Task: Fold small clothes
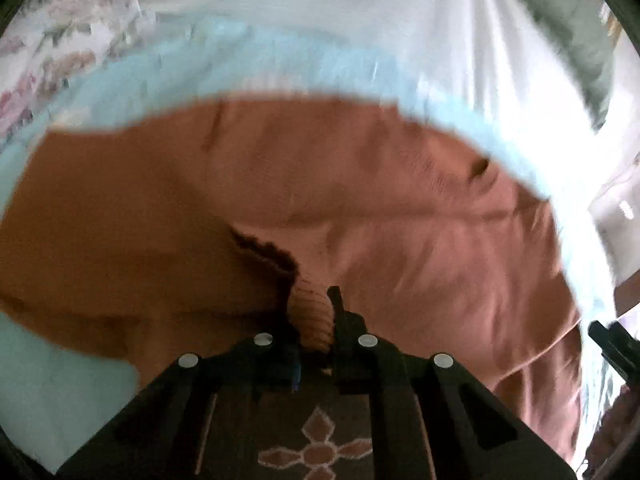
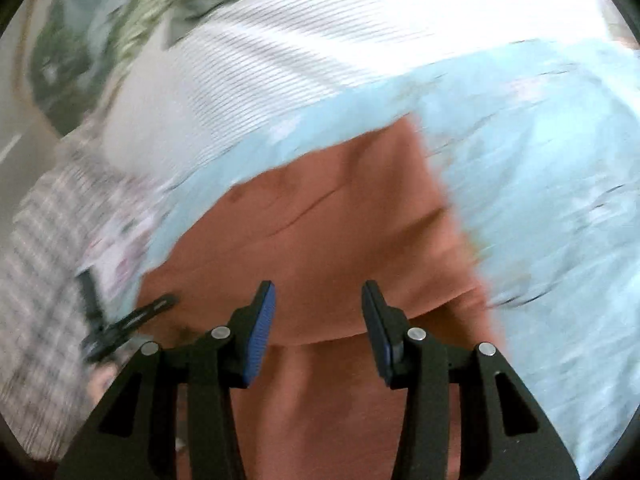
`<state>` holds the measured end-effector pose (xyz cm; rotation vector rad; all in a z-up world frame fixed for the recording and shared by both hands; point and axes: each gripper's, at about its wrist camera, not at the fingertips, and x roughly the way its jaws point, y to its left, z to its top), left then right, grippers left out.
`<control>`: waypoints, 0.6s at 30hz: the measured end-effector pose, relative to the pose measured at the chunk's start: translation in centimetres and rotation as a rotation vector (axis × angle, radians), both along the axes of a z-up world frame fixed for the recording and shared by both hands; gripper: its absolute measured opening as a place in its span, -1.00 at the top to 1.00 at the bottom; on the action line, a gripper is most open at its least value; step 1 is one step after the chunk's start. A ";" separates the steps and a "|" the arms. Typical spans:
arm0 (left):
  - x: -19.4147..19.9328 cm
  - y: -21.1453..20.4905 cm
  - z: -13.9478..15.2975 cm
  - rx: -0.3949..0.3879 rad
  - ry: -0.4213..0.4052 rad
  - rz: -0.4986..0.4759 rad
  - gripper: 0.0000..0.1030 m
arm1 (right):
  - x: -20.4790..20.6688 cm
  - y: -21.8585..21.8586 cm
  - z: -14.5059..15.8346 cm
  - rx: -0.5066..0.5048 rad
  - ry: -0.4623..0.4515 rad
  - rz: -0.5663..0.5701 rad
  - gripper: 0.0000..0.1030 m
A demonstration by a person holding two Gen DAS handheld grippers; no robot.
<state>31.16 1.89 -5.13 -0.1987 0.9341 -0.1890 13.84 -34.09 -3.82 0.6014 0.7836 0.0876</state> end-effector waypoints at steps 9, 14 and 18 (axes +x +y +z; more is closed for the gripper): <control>-0.8 2.3 -0.5 0.035 -0.076 0.062 0.81 | 5.8 -3.5 -4.1 -0.105 0.143 -0.056 0.11; -0.5 0.7 -0.4 0.117 -0.075 -0.003 0.81 | 8.3 -3.1 -6.2 -0.080 0.193 -0.015 0.82; -0.8 0.2 0.0 0.101 -0.088 -0.037 0.79 | 8.0 -4.8 -6.4 -0.051 0.192 -0.071 0.82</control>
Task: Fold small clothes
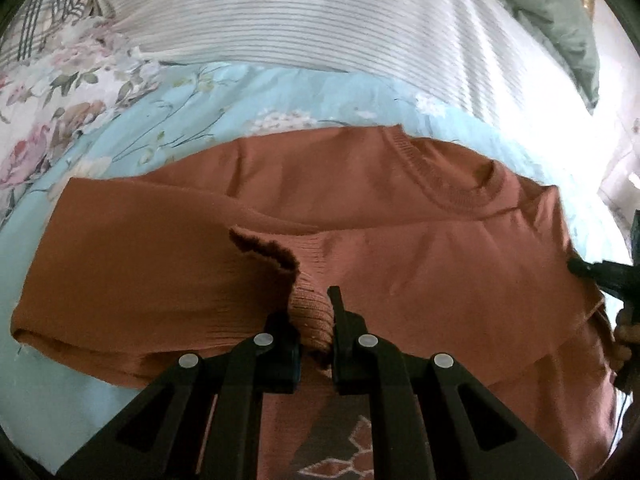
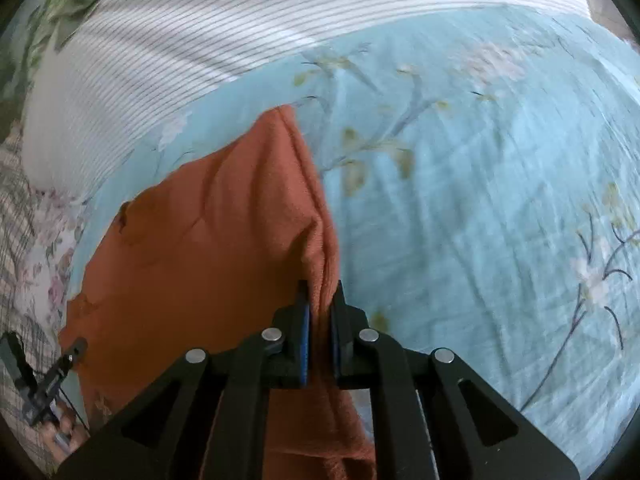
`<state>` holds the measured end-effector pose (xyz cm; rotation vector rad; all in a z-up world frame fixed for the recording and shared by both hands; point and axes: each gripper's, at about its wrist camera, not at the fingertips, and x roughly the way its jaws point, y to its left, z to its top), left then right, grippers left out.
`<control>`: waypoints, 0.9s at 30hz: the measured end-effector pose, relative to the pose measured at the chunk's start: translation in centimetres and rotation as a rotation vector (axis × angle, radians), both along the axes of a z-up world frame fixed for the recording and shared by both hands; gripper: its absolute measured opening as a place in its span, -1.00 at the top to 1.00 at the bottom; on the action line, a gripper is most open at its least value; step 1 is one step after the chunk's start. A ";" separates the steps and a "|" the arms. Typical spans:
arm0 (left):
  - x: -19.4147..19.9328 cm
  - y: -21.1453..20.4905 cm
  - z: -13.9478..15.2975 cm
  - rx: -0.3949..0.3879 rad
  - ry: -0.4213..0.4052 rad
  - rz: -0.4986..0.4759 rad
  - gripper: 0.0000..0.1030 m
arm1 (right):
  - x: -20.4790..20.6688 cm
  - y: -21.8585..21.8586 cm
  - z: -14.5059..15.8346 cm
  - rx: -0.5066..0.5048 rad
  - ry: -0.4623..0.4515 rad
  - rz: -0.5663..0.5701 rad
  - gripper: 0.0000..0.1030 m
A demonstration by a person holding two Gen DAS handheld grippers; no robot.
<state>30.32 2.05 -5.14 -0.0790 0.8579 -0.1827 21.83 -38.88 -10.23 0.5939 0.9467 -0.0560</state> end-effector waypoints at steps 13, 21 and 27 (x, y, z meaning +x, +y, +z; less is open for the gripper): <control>-3.9 4.2 0.1 0.031 0.018 0.029 0.47 | -6.3 4.3 4.9 0.002 -0.135 0.034 0.20; -4.8 5.8 1.0 0.292 -0.044 -0.051 -0.27 | -8.0 12.2 4.3 0.152 -0.126 0.204 0.06; -2.4 3.4 -2.0 0.486 -0.001 -0.167 -0.34 | -7.6 14.7 4.2 0.182 -0.106 0.248 0.05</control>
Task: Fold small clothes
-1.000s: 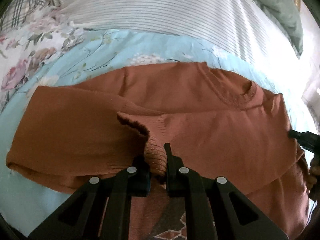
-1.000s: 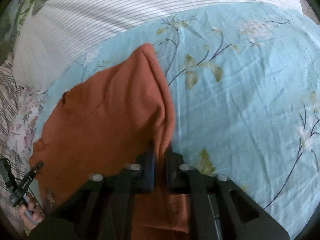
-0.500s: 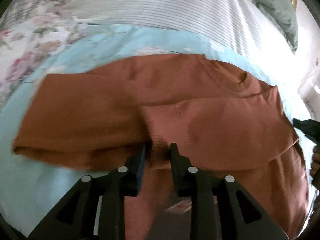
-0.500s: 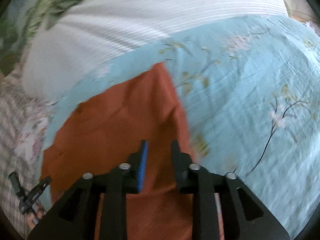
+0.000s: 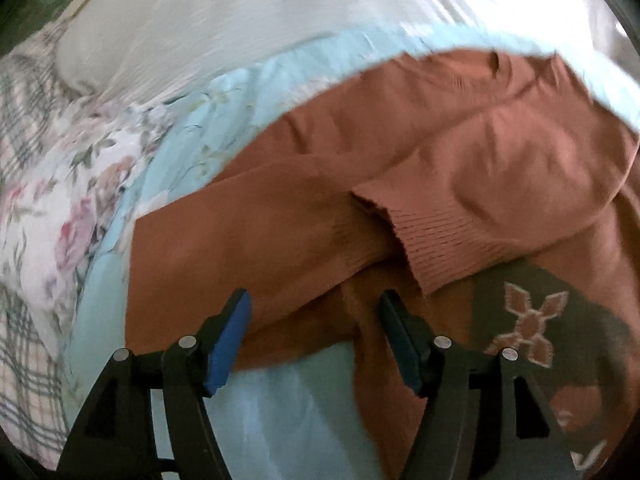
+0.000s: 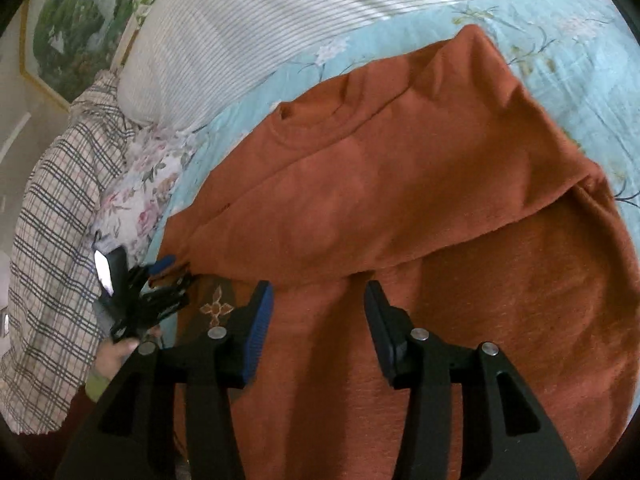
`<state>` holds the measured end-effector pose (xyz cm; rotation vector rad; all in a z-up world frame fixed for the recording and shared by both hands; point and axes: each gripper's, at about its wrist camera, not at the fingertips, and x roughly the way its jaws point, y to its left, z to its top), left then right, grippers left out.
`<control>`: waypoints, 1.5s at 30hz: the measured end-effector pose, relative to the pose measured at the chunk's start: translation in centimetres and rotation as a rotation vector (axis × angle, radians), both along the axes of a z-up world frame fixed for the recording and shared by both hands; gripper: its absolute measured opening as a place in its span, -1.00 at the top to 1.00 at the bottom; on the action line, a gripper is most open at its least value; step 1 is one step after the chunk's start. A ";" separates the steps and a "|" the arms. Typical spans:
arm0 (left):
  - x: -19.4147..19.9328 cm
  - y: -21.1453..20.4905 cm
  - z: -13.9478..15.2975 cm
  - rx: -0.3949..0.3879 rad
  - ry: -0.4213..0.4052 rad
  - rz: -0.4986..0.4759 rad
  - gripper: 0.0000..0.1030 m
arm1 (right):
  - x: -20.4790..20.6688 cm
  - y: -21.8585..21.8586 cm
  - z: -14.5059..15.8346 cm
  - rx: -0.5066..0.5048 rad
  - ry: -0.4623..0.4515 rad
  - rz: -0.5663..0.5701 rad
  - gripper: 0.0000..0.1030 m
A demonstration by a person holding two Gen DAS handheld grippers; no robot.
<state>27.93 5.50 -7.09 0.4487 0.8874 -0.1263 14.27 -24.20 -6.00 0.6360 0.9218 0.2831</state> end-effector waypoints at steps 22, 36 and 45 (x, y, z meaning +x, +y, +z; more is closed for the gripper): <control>0.5 1.5 11.3 -0.753 -0.087 0.139 0.96 | -3.3 -3.5 0.9 0.065 -0.066 -0.116 0.05; 1.1 -19.6 3.8 -0.595 0.071 -0.083 0.94 | -4.6 -7.9 -1.1 0.088 -0.021 -0.227 0.05; -2.5 -15.5 3.1 -0.529 0.093 -0.072 -0.09 | -1.5 -5.1 -1.8 0.182 -0.013 -0.126 0.05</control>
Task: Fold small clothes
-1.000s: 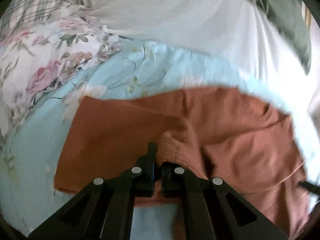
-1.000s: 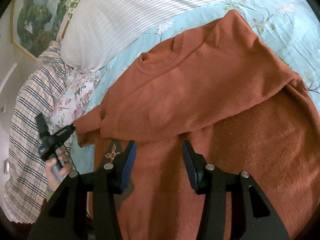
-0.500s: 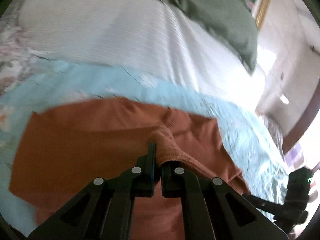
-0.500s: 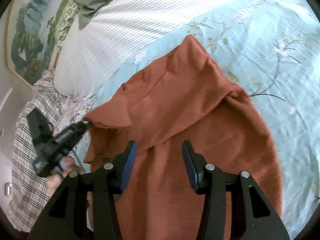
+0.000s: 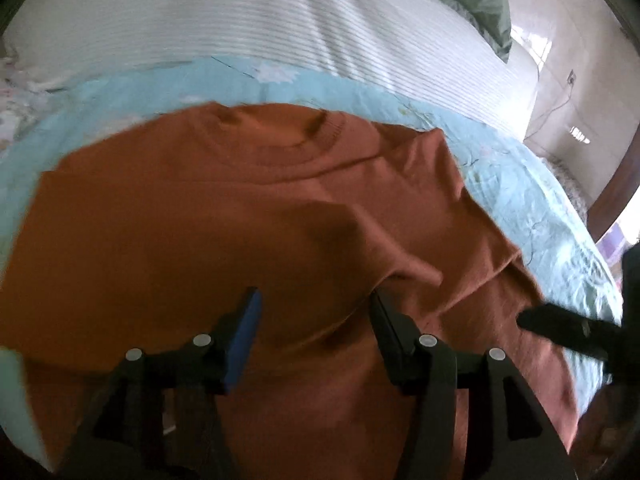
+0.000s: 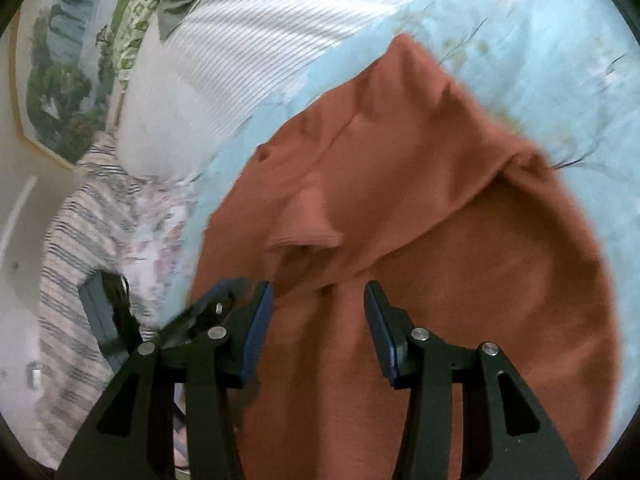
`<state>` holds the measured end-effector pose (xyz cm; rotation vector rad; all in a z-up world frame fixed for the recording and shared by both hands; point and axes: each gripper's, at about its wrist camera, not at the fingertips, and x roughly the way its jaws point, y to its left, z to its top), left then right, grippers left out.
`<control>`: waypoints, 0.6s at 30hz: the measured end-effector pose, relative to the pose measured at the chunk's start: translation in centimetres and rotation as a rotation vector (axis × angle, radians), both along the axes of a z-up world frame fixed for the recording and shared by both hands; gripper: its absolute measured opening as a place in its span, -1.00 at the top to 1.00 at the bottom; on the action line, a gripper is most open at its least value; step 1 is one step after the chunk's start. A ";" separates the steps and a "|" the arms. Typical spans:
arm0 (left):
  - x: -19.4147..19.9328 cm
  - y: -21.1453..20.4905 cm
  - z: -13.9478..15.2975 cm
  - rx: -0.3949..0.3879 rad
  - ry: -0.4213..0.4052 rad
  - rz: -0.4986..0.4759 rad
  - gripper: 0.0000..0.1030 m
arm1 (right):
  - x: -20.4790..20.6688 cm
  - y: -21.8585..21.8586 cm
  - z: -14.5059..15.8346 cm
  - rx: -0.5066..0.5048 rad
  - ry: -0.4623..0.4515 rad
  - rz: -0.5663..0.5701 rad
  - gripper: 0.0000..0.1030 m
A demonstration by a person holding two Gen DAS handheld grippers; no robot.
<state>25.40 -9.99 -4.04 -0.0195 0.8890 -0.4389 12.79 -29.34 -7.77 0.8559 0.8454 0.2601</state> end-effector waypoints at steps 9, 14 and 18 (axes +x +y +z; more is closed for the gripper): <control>-3.1 13.5 0.1 0.198 -0.061 0.344 -0.12 | 6.9 4.7 -2.3 0.115 0.044 0.062 -0.11; -0.7 18.6 -2.1 0.169 0.059 0.474 -0.15 | 9.7 5.2 -3.1 0.124 0.042 -0.018 -0.34; 1.2 18.8 -2.7 0.144 0.080 0.487 -0.22 | 11.8 4.9 -3.3 0.080 0.067 -0.030 0.88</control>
